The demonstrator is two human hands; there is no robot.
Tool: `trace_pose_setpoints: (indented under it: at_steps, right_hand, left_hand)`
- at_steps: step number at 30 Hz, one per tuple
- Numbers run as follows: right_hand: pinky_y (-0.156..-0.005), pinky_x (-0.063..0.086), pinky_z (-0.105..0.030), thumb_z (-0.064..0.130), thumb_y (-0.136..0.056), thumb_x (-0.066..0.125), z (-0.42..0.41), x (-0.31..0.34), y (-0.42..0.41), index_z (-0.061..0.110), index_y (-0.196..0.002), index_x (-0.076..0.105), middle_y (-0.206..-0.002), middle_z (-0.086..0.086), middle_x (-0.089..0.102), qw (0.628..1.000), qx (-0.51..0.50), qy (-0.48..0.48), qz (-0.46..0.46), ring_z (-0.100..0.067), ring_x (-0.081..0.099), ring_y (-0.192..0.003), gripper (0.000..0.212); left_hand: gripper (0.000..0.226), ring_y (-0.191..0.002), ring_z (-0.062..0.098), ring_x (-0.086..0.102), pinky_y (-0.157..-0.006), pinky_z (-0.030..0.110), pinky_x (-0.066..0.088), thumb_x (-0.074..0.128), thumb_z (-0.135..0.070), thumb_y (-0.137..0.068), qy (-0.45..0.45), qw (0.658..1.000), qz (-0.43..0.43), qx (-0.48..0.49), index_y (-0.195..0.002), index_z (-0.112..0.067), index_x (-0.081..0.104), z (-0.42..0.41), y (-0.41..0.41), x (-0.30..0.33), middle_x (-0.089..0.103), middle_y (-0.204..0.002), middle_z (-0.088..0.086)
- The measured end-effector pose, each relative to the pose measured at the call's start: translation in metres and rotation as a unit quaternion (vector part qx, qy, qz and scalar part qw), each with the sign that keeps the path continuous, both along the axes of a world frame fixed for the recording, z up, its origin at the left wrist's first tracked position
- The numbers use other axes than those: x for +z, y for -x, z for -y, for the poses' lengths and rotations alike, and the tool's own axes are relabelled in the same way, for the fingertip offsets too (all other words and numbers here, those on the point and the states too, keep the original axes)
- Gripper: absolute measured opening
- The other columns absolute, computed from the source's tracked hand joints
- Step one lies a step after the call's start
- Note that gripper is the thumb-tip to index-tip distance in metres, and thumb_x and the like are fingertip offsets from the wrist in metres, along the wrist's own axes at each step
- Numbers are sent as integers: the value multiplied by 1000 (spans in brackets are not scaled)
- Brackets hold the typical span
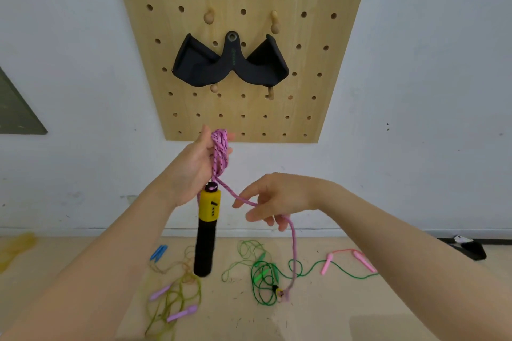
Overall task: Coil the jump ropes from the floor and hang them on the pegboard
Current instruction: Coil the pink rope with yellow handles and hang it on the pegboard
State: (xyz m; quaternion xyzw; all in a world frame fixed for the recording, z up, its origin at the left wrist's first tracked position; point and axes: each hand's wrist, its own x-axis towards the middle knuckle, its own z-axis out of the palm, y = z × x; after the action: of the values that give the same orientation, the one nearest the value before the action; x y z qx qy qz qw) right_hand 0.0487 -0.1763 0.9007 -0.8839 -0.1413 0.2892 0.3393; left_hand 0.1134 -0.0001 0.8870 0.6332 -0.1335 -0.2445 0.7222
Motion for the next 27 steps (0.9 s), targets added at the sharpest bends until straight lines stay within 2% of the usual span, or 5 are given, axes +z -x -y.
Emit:
trace_pose_setpoints:
  at_steps: [5, 9, 13, 18, 27]
  right_hand:
    - [-58, 53, -24, 18, -89, 61, 1, 36, -8, 9, -87, 71, -65, 2, 60, 983, -5, -62, 172, 0, 50, -54, 14]
    - [-51, 45, -20, 22, -87, 64, 9, 38, -24, 16, -70, 66, -60, 12, 58, 949, -119, -104, 274, 1, 48, -47, 18]
    - [-64, 48, -23, 17, -92, 55, 17, 12, -27, 19, -70, 63, -63, 9, 60, 953, -180, -167, 179, -2, 52, -57, 23]
    - [-71, 45, -35, 17, -100, 38, 7, -28, -13, 8, -85, 60, -62, -3, 47, 980, -137, -123, 74, -16, 44, -59, 27]
    - [-49, 45, -16, 11, -91, 57, -6, 37, 10, -6, -94, 64, -51, 5, 47, 996, 56, -39, 61, -5, 45, -44, 18]
  left_hand:
    - [90, -133, 34, 31, -116, 47, 4, 12, -79, -74, -163, 976, 37, -137, -114, -13, 59, 0, 9, -7, 57, -118, 13]
    - [93, -120, 10, 54, -107, 30, 36, 6, -81, -72, -127, 969, 28, -209, -112, -15, 58, 15, 28, -2, 61, -124, 0]
    - [109, -119, 27, 56, -96, 26, 46, 51, -88, -52, 22, 962, 21, -270, -129, -11, 46, 13, 32, 8, 61, -126, 11]
    - [107, -125, 24, 52, -109, 38, 34, 37, -87, -55, 143, 980, -16, -136, -135, -15, 42, 6, 22, 18, 48, -141, 7]
    - [95, -124, 29, 48, -117, 35, 14, 11, -79, -80, -132, 982, 82, -112, -134, -10, 49, -14, 1, -57, 52, -136, 13]
